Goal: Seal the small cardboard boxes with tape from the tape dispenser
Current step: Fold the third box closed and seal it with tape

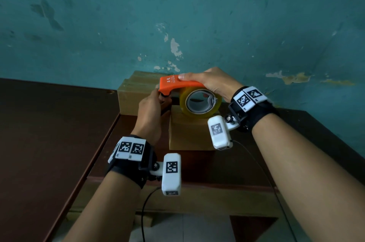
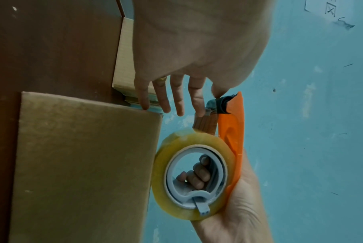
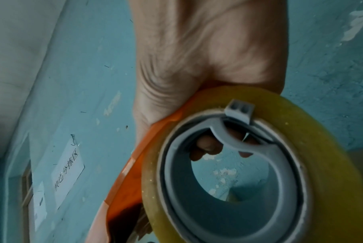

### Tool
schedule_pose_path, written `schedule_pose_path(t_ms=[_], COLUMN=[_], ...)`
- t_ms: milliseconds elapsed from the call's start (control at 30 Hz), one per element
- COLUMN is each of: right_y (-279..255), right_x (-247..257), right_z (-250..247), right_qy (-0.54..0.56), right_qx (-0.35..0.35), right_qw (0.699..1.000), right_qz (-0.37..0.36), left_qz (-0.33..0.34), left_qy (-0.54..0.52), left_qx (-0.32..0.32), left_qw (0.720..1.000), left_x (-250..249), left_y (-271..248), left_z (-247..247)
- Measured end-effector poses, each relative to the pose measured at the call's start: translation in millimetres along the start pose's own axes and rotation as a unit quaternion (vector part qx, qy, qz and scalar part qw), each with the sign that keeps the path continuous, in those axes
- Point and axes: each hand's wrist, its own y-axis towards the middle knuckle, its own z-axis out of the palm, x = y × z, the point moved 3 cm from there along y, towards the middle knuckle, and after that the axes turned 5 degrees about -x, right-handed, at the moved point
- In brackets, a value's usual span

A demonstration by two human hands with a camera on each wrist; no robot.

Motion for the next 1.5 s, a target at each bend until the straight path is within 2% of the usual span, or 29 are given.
schedule_pose_path(t_ms=[267,467,667,967,1167,1367,1500], right_y=[0,-8,0,8,5,5,7], right_x=[-1,5,11,4,5,-7,-14], right_z=[-1,-6,-14,-14,-22,-38,-32], right_qy=[0.007,0.019,-0.026,-0.064,-0.082,-0.078,-0.072], right_qx=[0.007,0.037,0.025,0.049,0.046,0.035,0.038], right_qw=[1.0,0.999,0.999,0.996,0.995,0.996,0.996], right_qz=[-0.01,-0.031,-0.038,-0.038,-0.04,-0.034,-0.025], left_qz=[0.047,0.082,0.09,0.073,0.055,0.064,0.014], left_qy=[0.023,0.042,0.094,0.1,0.075,0.124,0.159], left_qx=[0.001,-0.007,-0.024,-0.054,-0.106,-0.154,-0.137], left_qw=[0.999,0.996,0.991,0.991,0.99,0.978,0.978], left_x=[-5,-17,-20,-16,-15,-12,0], left_y=[0,-4,-5,-7,-2,6,12], left_z=[-1,-3,-2,-5,-20,-39,-44])
